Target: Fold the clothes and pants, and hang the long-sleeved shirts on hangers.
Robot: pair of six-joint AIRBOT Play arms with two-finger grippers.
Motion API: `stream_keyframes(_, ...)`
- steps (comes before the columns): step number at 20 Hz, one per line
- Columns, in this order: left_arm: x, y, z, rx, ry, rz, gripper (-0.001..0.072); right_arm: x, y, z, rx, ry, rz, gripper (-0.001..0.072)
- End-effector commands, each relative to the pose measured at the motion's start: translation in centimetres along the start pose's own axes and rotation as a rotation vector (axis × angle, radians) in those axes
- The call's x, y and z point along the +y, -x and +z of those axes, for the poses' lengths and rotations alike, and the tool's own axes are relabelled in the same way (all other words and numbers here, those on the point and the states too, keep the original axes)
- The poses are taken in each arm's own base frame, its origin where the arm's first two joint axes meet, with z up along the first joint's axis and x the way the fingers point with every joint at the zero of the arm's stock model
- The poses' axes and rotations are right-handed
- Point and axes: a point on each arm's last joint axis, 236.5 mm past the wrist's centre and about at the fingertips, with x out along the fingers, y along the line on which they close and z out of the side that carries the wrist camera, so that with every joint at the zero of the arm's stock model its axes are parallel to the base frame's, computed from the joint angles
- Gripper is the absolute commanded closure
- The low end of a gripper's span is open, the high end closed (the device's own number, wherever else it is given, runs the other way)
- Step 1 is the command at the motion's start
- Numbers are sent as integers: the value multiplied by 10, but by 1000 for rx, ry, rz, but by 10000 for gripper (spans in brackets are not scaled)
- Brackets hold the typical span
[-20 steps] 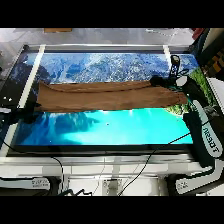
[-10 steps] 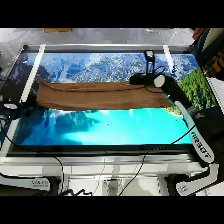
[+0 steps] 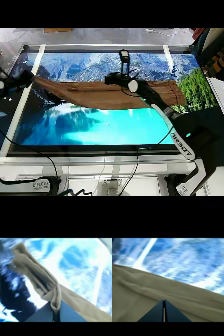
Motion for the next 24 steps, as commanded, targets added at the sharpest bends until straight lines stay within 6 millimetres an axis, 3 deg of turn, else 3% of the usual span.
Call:
stream_keyframes(1,-63,45,14,-5,-233,-95,696,44,-17,-5,56,-11,78,676)
stream_keyframes(5,-122,98,10,-26,-410,-188,696,58,-37,-17,80,-108,99,677)
stream_keyframes(7,-140,120,15,-68,-436,-212,696,65,-52,-46,150,-236,110,677)
stream_keyframes(9,-149,137,21,-103,-463,-221,696,85,-62,-75,213,-316,144,677)
stream_keyframes(13,-147,159,35,-160,-511,-201,696,144,-66,-117,290,-321,218,677)
stream_keyframes(16,-128,165,44,-178,-542,-136,695,192,-57,-139,329,-277,274,677)
stream_keyframes(18,-123,164,44,-170,-533,-128,695,210,-53,-149,341,-233,290,677)
stream_keyframes(21,-126,150,19,-72,-539,-160,696,199,-55,-149,334,-163,260,675)
stream_keyframes(24,-127,122,-38,153,-546,-223,695,160,-52,-130,337,-139,203,675)
